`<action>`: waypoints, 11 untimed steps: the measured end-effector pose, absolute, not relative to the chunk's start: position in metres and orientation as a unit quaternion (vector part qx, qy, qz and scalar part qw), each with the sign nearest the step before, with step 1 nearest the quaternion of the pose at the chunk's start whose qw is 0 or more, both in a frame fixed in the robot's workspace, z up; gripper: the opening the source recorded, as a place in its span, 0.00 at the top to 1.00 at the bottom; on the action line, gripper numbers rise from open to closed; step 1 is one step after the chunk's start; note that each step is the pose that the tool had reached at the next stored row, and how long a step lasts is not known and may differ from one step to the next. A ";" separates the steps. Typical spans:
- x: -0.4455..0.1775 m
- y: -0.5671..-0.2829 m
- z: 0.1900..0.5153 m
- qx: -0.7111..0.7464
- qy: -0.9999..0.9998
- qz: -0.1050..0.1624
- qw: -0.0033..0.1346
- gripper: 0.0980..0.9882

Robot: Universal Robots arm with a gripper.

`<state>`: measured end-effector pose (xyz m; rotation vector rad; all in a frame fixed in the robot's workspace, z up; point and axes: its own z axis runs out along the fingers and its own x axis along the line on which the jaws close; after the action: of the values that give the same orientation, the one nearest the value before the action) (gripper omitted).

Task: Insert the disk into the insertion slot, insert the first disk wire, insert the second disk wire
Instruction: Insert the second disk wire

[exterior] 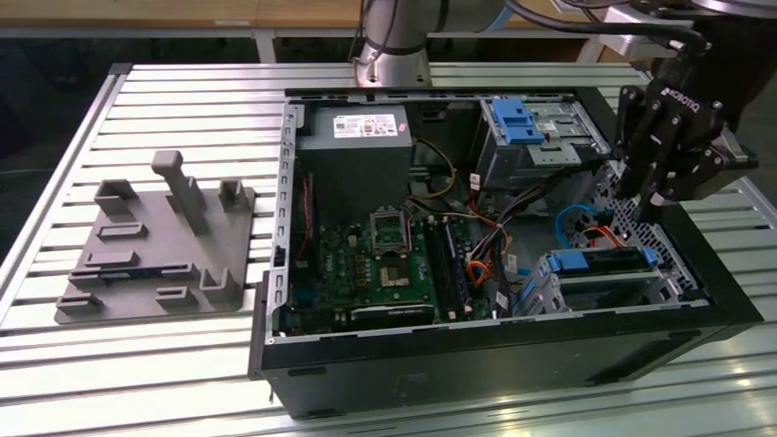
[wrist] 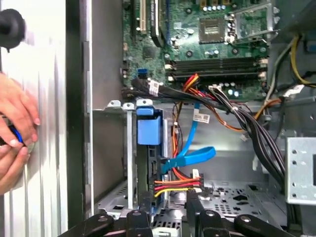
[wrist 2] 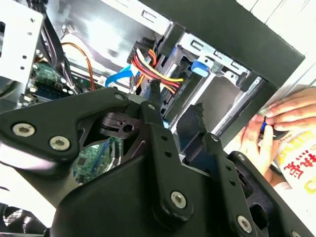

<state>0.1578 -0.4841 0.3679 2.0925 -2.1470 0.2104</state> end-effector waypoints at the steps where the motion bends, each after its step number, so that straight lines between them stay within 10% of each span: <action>1: 0.155 -0.484 0.368 0.695 -0.712 0.071 0.070 0.64; 11: 0.137 -0.484 0.366 0.696 -0.707 0.074 0.100 0.64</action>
<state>0.1366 -0.4835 0.3661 2.0574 -2.0910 0.2192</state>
